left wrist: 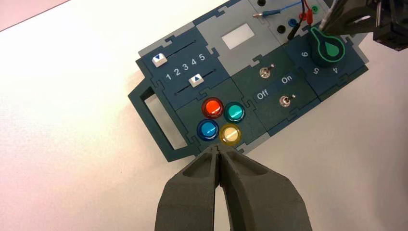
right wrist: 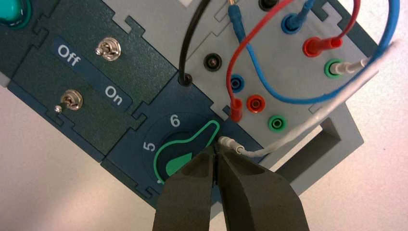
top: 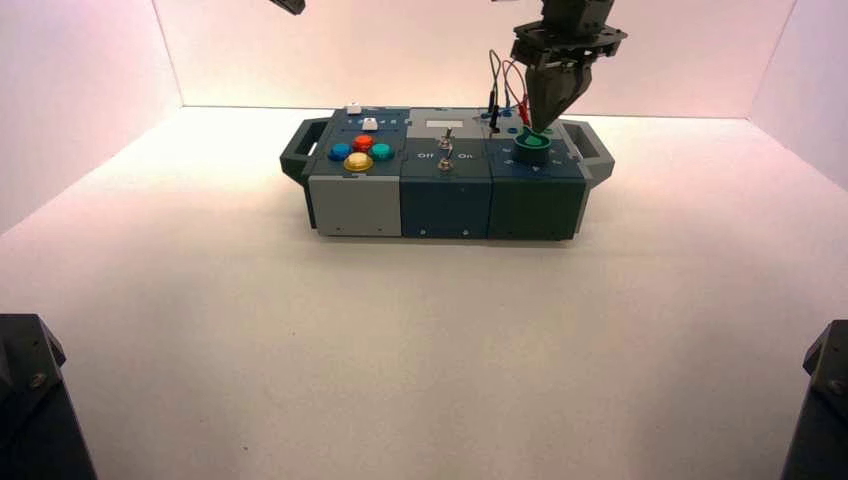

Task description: Turn the knob to position 1.

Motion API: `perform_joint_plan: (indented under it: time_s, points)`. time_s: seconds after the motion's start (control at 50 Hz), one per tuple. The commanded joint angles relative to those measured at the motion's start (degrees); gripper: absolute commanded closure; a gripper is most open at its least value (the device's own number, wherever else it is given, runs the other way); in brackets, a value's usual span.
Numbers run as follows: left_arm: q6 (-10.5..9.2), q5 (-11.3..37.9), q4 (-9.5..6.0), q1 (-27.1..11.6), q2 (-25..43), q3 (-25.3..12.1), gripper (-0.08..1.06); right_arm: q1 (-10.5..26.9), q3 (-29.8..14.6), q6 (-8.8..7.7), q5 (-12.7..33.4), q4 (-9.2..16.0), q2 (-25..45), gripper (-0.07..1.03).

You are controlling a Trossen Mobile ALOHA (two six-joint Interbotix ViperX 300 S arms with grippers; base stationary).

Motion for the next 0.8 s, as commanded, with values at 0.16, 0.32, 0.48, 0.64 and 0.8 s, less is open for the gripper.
perform_joint_plan:
  time_s: [0.16, 0.32, 0.48, 0.64, 0.8]
  points:
    - [0.35, -0.44, 0.18, -0.18, -1.05, -1.23, 1.0, 0.26, -1.41, -0.18, -0.26, -0.35, -2.02, 0.98]
    - [0.35, -0.44, 0.18, -0.09, -0.88, -1.23, 1.0, 0.26, -1.05, 0.0, -0.26, -0.53, -4.04, 0.98]
    - [0.35, -0.44, 0.09, -0.09, -0.7, -1.23, 1.0, 0.53, -0.35, 0.09, -1.05, 0.0, -6.59, 0.98]
    - [0.35, -0.44, 0.18, -0.09, -0.7, -1.23, 1.0, 1.14, 0.53, -0.26, -1.67, 1.32, -7.03, 0.98]
    - [0.35, -0.35, 0.18, -0.09, -0.79, -1.23, 1.0, 2.2, 0.35, -0.35, -2.55, 1.49, -5.36, 0.98]
